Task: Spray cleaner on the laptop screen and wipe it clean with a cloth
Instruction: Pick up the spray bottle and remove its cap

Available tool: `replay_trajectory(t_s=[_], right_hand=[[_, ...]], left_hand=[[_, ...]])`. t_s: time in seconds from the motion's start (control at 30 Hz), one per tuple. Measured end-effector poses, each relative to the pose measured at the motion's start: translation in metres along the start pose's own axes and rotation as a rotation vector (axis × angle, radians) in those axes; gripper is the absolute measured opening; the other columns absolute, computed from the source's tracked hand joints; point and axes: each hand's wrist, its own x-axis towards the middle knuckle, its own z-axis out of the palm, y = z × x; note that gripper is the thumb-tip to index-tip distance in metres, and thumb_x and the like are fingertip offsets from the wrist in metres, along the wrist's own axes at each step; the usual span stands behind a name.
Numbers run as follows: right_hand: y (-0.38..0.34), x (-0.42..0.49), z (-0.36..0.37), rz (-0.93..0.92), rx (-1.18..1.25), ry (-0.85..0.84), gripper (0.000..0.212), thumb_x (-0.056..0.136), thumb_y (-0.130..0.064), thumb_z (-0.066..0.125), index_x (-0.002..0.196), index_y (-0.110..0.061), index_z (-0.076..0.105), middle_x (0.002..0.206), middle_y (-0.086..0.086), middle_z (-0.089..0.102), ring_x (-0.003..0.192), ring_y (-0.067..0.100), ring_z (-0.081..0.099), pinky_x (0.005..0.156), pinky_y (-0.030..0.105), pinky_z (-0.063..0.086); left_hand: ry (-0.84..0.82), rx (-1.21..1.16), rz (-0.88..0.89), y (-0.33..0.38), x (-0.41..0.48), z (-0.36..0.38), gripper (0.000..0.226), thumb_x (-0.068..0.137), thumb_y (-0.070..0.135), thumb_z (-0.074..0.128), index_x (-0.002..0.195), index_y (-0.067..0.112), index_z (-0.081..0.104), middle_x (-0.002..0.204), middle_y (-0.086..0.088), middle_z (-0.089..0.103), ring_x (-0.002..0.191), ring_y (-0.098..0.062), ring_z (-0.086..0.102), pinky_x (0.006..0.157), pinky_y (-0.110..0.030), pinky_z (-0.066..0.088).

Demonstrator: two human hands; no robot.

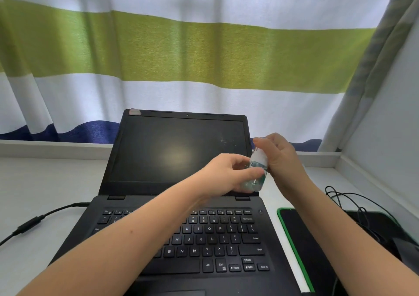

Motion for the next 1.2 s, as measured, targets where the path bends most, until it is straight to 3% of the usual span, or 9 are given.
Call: replay_trajectory(t_s=[0.07,0.17,0.3,0.43,0.53,0.63,0.83,0.97,1.2], right_hand=[[-0.001,0.006,-0.004,0.048,0.189,-0.028,0.023,0.082,-0.030,0.060,0.074,-0.012,0.049,0.059,-0.004,0.048,0.054,0.008,0.044,0.052,0.022,0.039],[0.007,0.019,-0.024,0.137,0.410,0.032,0.023,0.087,-0.030,0.054,0.068,-0.020,0.046,0.051,-0.010,0.048,0.045,0.004,0.038,0.045,0.016,0.033],[0.034,0.023,-0.030,0.153,0.166,0.045,0.021,0.087,-0.036,0.057,0.081,-0.015,0.054,0.065,-0.005,0.052,0.060,0.009,0.041,0.054,0.025,0.029],[0.042,0.025,-0.041,0.192,0.073,0.024,0.043,0.080,-0.032,0.068,0.114,-0.010,0.052,0.103,0.007,0.060,0.085,0.015,0.055,0.073,0.028,0.043],[0.045,0.023,-0.053,0.210,-0.005,-0.021,0.033,0.080,-0.014,0.068,0.109,-0.016,0.053,0.113,0.012,0.055,0.103,0.025,0.058,0.085,0.031,0.049],[0.048,0.018,-0.057,0.274,-0.091,-0.096,0.034,0.080,-0.008,0.066,0.111,-0.014,0.055,0.110,0.017,0.056,0.102,0.030,0.060,0.092,0.038,0.051],[0.051,0.005,-0.057,0.182,-0.527,-0.122,0.023,0.075,-0.013,0.068,0.094,-0.021,0.058,0.093,0.006,0.064,0.085,0.020,0.060,0.066,0.027,0.047],[0.056,-0.004,-0.060,0.111,-0.652,-0.146,0.026,0.069,-0.012,0.072,0.086,-0.022,0.054,0.090,0.002,0.067,0.085,0.020,0.063,0.073,0.028,0.049],[0.043,-0.017,-0.056,-0.013,-0.811,-0.130,0.042,0.073,-0.020,0.070,0.111,-0.027,0.053,0.107,-0.004,0.056,0.098,0.013,0.053,0.079,0.024,0.037]], left_hand=[[-0.093,-0.062,-0.041,0.003,-0.005,-0.003,0.022,0.088,0.014,0.060,0.108,0.006,0.063,0.099,-0.006,0.068,0.084,-0.014,0.065,0.082,-0.028,0.057],[-0.226,-0.026,-0.119,-0.004,-0.016,-0.001,0.023,0.086,0.012,0.062,0.109,0.007,0.064,0.098,-0.004,0.069,0.086,-0.018,0.066,0.086,-0.032,0.054],[-0.098,-0.022,-0.068,0.003,-0.015,-0.009,0.027,0.083,0.018,0.067,0.110,0.013,0.063,0.112,-0.008,0.070,0.103,-0.024,0.067,0.096,-0.042,0.051],[0.038,-0.066,-0.007,0.005,-0.012,-0.017,0.030,0.082,0.012,0.067,0.112,0.010,0.061,0.109,-0.010,0.070,0.095,-0.020,0.069,0.091,-0.037,0.054],[0.085,-0.020,0.005,0.001,-0.014,-0.021,0.030,0.081,0.013,0.069,0.109,0.012,0.061,0.104,-0.007,0.072,0.097,-0.022,0.068,0.096,-0.043,0.050],[0.098,0.017,0.007,-0.001,-0.015,-0.026,0.030,0.078,0.014,0.072,0.107,0.015,0.062,0.106,-0.008,0.071,0.094,-0.018,0.067,0.097,-0.040,0.050],[0.109,0.085,0.024,-0.006,-0.019,-0.029,0.044,0.062,0.028,0.075,0.104,0.022,0.062,0.110,-0.008,0.069,0.107,-0.024,0.064,0.101,-0.041,0.046],[0.095,0.105,0.030,-0.009,-0.022,-0.030,0.038,0.067,0.019,0.077,0.103,0.020,0.061,0.111,-0.012,0.068,0.104,-0.024,0.064,0.099,-0.038,0.048],[0.075,0.116,0.033,-0.009,-0.028,-0.030,0.038,0.070,0.021,0.078,0.103,0.023,0.061,0.110,-0.009,0.069,0.104,-0.022,0.065,0.093,-0.031,0.051]])
